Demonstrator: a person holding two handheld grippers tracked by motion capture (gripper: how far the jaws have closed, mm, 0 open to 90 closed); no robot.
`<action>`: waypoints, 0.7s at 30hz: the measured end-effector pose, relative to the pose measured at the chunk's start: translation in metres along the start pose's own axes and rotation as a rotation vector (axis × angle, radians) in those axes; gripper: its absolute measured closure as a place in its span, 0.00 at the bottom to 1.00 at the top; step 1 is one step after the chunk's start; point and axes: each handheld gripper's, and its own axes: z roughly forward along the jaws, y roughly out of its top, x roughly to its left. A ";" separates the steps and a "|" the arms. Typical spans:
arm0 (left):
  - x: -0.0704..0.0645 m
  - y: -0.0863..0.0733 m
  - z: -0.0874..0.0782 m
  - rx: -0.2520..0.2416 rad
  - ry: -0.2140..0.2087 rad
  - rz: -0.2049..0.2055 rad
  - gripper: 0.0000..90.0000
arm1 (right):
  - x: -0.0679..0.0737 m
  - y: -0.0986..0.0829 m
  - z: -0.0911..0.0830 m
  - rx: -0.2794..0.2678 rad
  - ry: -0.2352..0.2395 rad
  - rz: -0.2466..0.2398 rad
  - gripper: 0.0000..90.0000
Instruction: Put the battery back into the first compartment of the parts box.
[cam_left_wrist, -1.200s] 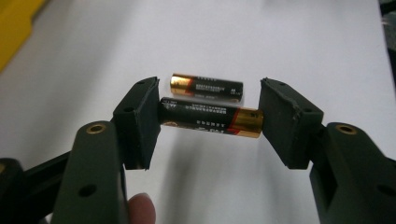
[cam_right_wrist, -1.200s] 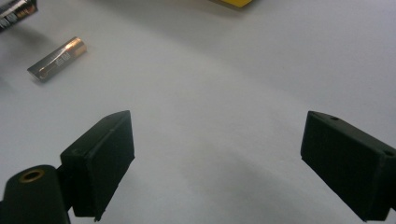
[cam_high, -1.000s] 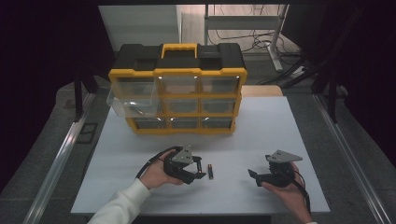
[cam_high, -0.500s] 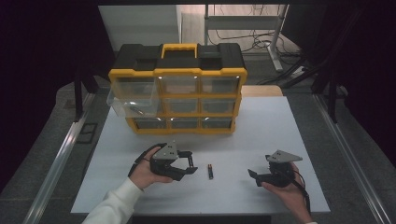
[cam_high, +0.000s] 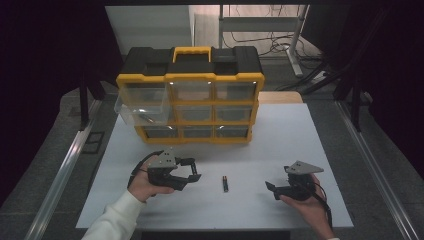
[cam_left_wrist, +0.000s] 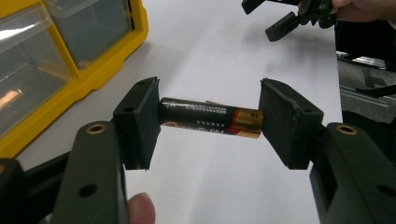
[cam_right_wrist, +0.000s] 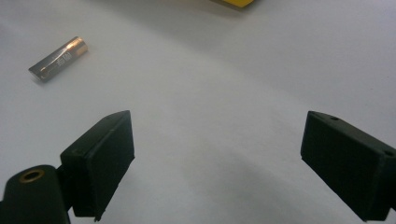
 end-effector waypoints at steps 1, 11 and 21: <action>0.000 0.001 -0.001 -0.005 -0.002 -0.002 0.45 | 0.000 0.000 0.000 0.000 0.000 0.000 0.11; 0.000 0.006 -0.010 -0.062 -0.012 -0.017 0.45 | 0.000 0.000 0.000 0.000 0.000 0.000 0.11; 0.000 0.012 -0.022 -0.111 -0.018 -0.018 0.45 | 0.000 0.000 0.000 0.000 0.000 -0.001 0.11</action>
